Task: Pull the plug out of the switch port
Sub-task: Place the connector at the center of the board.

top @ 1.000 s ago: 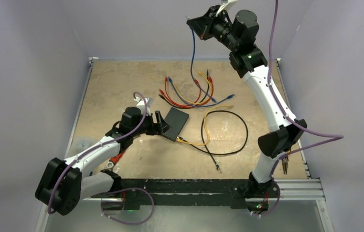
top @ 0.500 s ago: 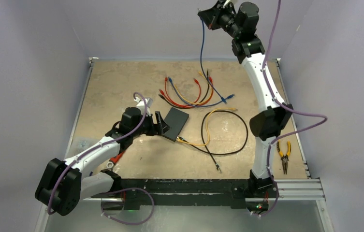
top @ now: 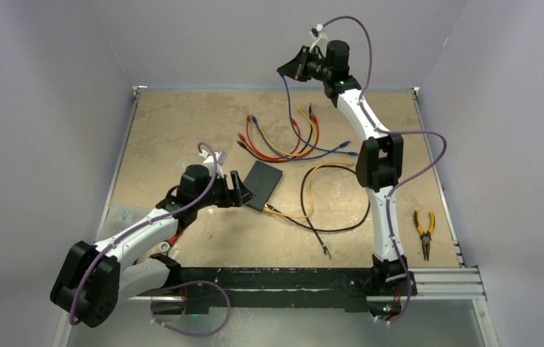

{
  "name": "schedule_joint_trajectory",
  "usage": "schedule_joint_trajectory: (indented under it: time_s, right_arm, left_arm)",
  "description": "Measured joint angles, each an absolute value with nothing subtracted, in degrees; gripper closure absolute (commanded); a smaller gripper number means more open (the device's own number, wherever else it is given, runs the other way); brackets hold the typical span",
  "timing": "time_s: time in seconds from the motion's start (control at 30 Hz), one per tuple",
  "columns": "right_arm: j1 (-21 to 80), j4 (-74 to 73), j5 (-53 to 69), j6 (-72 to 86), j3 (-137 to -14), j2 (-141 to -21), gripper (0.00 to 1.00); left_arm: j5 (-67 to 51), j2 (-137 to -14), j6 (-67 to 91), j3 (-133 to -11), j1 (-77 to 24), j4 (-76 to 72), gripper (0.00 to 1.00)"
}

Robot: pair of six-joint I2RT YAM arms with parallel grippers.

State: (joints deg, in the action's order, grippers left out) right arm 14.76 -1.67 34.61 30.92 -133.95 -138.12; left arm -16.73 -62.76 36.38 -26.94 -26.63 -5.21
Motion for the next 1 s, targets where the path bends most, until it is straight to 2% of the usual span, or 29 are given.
schedule_joint_trajectory:
  time_s: [0.33,0.4,0.57,0.7,0.8,1.0]
  right_arm:
    - [17.37,6.20,41.32,38.65,-133.53,-142.80,0.99]
    - [18.35,7.64,42.02,40.10,-133.53,-144.07,0.91]
    - [19.84,8.47,43.13,42.19,-133.53,-145.75,0.58]
    - [20.18,8.12,42.68,40.56,-132.77,-145.03,0.38]
    - [19.94,6.87,41.41,38.52,-129.99,-142.85,0.30]
    - [19.62,4.12,38.92,33.65,-122.85,-135.74,0.24]
  left_arm:
    - [-18.41,-62.87,38.26,-25.87,-26.63,-6.87,0.26]
    - [-18.70,-62.89,38.46,-25.78,-26.63,-7.25,0.26]
    - [-19.14,-62.87,38.59,-25.41,-26.63,-7.77,0.26]
    - [-19.18,-62.85,38.79,-25.28,-26.63,-7.90,0.26]
    - [-19.16,-62.76,38.89,-24.88,-26.63,-8.05,0.26]
    - [-18.92,-62.22,38.35,-24.73,-26.63,-7.01,0.26]
